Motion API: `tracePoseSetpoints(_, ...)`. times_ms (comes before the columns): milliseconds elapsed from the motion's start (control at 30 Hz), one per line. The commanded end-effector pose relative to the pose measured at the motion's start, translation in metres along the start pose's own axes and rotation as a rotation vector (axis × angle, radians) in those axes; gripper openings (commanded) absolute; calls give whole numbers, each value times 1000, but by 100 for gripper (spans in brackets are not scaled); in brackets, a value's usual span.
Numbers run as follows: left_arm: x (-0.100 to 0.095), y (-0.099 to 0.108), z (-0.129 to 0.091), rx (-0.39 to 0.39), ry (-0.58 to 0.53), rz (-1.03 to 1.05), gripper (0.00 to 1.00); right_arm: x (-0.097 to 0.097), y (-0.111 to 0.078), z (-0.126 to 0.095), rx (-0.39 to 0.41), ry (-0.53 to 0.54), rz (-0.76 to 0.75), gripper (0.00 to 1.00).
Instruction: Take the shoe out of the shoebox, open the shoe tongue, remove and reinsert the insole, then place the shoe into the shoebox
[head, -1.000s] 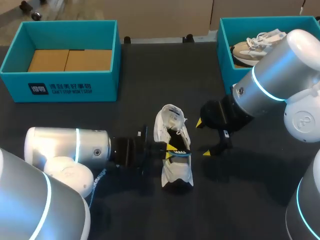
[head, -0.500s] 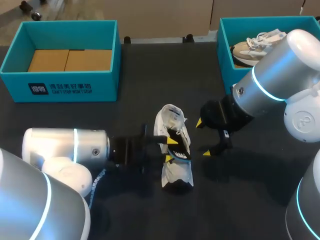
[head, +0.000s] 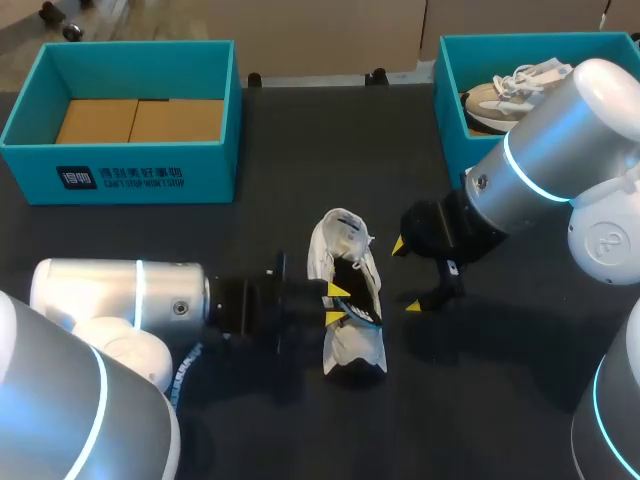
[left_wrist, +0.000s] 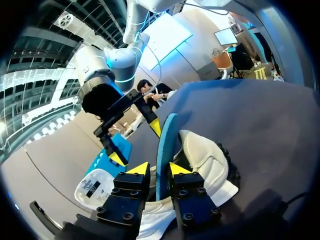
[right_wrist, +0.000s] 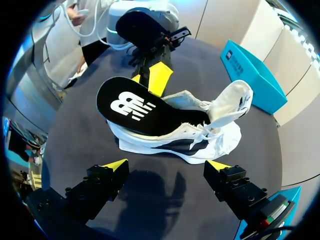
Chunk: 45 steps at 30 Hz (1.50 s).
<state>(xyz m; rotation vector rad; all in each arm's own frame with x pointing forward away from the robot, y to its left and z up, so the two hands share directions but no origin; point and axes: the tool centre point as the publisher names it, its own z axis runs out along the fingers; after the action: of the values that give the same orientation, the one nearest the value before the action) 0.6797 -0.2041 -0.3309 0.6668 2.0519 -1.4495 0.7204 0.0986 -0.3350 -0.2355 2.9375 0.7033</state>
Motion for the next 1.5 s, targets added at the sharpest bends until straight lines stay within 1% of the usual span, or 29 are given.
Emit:
tracePoseSetpoints(33, 3, -2, 5, 5, 4, -3, 0, 1, 1, 1, 4, -3, 0, 100)
tracePoseSetpoints(300, 7, 3, 8, 0, 18, 5, 0, 1, 1, 1, 4, -3, 0, 100)
tracePoseSetpoints(633, 2, 28, 12, -30, 19, 64, 0, 1, 1, 1, 4, -3, 0, 100)
tracePoseSetpoints(767, -1, 30, 15, -30, 6, 71, 0, 1, 1, 1, 4, -3, 0, 100)
tracePoseSetpoints(867, -1, 25, 16, -18, 1, 60, 0, 1, 1, 1, 4, -3, 0, 100)
tracePoseSetpoints(900, 0, 23, 16, -17, 2, 59, 7, 1, 1, 1, 4, -3, 0, 100)
tracePoseSetpoints(933, 1, 21, 16, -12, 5, 53, 28, 1, 1, 1, 4, -3, 0, 100)
tracePoseSetpoints(967, 1, 20, 15, -9, 6, 50, 33, 1, 1, 1, 4, -3, 0, 100)
tracePoseSetpoints(1067, 3, 14, 10, -6, 3, 47, 34, 1, 1, 1, 4, -3, 0, 100)
tracePoseSetpoints(1133, 3, 10, 7, -4, 0, 46, 38, 1, 1, 1, 4, -3, 0, 100)
tracePoseSetpoints(1233, 3, 7, 5, 2, -3, 49, 37, 1, 1, 1, 4, -3, 0, 100)
tracePoseSetpoints(1333, 3, -1, 3, 18, -4, 56, 33, 1, 1, 1, 4, -3, 0, 100)
tracePoseSetpoints(1433, 4, -4, 4, 28, 4, 57, 32, 1, 1, 1, 4, -3, 0, 100)
tracePoseSetpoints(1467, 5, -5, 5, 31, 8, 56, 30, 1, 1, 1, 4, -3, 0, 100)
tracePoseSetpoints(1500, 6, -6, 7, 33, 14, 55, 24, 1, 1, 1, 4, -3, 0, 100)
